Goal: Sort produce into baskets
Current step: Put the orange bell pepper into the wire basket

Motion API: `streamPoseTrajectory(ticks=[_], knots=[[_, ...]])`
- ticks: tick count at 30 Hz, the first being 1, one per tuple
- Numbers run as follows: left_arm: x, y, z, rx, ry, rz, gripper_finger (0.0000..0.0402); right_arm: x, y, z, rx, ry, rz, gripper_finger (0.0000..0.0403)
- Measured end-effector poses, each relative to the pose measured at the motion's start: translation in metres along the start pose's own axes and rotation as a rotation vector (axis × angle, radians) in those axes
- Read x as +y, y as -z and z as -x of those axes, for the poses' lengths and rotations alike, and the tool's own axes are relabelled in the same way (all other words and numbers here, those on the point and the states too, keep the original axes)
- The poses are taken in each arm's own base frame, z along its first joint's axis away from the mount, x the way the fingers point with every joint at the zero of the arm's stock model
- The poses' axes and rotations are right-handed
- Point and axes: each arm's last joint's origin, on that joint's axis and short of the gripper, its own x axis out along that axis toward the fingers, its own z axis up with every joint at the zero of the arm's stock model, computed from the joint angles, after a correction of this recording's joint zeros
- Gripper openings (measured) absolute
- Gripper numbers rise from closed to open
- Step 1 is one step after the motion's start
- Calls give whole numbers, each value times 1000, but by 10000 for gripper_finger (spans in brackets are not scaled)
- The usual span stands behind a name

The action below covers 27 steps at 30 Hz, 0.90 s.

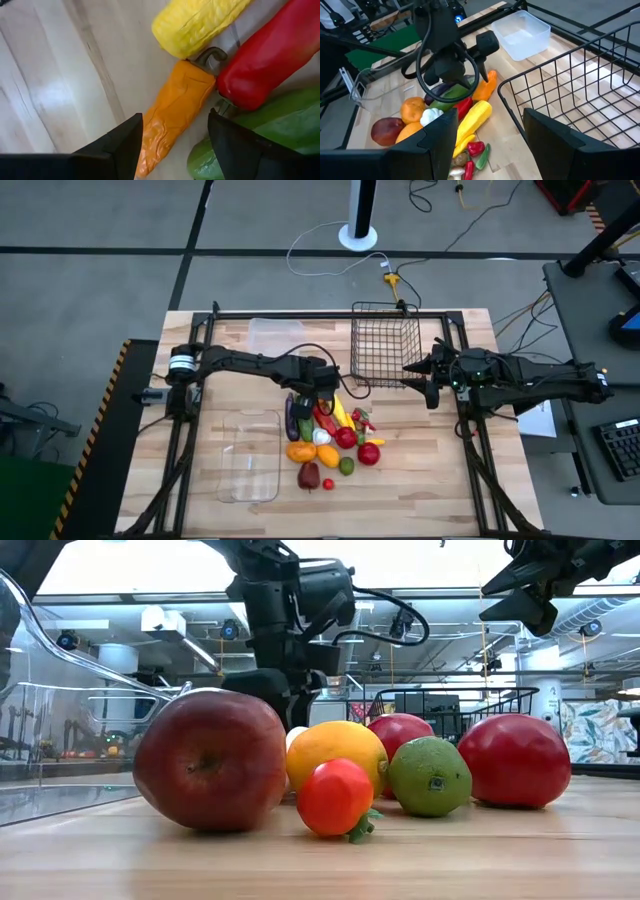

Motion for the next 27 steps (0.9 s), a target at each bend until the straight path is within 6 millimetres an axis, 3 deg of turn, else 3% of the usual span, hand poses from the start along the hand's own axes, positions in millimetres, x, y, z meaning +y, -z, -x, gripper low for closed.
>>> streamPoseTrajectory(ticks=[10, 27], knots=[[9, 2, -2, -16, -14, 16, 208, 0, 0, 0, 0, 0, 2, 217], [8, 2, -3, -39, 44, -3, 208, 0, 0, 0, 3, 1, 2, 217]])
